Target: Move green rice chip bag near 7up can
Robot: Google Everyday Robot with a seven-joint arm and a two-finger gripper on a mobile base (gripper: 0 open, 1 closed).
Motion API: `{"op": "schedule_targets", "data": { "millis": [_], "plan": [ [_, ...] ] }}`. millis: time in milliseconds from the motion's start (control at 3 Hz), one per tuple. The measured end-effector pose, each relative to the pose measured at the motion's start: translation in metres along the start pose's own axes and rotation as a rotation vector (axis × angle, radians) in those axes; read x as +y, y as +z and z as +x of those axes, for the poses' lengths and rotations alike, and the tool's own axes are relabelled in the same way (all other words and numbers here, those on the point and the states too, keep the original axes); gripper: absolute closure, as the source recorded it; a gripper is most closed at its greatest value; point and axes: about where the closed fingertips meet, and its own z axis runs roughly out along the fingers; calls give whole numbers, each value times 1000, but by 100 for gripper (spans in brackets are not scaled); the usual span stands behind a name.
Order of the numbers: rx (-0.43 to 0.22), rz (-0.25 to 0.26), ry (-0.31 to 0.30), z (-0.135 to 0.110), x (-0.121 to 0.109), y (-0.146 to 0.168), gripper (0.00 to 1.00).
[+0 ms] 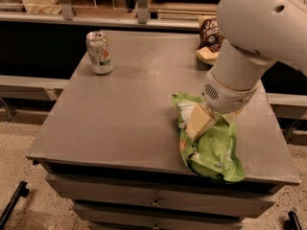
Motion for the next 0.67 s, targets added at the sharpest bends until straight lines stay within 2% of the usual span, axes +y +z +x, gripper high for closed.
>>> {"op": "schedule_targets", "data": {
  "millis": [333, 667],
  "plan": [
    [-39, -32, -184, -2, 18, -8, 71],
    [-87, -59, -345, -10, 21, -24, 94]
  ]
}}
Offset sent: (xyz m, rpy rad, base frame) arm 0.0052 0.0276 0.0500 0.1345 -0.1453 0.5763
